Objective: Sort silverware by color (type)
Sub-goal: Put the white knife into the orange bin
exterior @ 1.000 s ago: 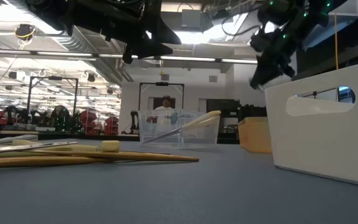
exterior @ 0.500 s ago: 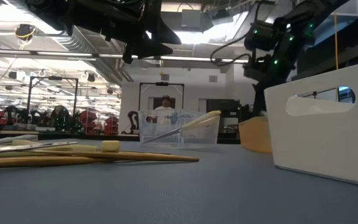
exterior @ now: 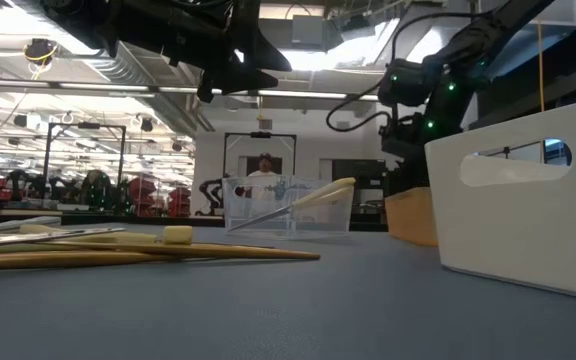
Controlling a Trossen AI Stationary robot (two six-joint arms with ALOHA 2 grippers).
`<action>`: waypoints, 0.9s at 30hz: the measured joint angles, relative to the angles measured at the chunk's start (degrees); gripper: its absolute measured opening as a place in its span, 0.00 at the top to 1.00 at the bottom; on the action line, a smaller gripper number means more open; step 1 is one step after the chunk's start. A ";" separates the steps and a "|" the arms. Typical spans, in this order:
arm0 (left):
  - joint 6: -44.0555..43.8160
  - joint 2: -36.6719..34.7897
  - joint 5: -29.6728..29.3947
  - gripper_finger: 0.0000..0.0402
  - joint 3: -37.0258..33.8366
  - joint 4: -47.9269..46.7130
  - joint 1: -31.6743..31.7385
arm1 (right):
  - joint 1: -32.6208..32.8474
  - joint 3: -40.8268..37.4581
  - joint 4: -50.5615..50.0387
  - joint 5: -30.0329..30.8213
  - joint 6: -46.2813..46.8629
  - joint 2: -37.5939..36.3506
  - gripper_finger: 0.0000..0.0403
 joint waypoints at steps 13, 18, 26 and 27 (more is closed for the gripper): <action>0.00 0.00 0.00 0.52 0.00 0.00 0.00 | 0.00 0.00 0.64 0.01 0.02 4.69 0.92; 0.00 0.00 0.01 0.52 0.00 0.00 0.00 | 0.02 0.00 0.73 0.05 0.02 6.35 0.92; 0.00 0.00 0.02 0.52 0.00 0.00 0.00 | 0.02 0.00 2.55 0.25 0.02 6.73 0.92; 0.00 0.00 0.01 0.52 0.00 0.00 0.00 | 0.02 0.00 2.75 0.23 0.02 6.73 0.92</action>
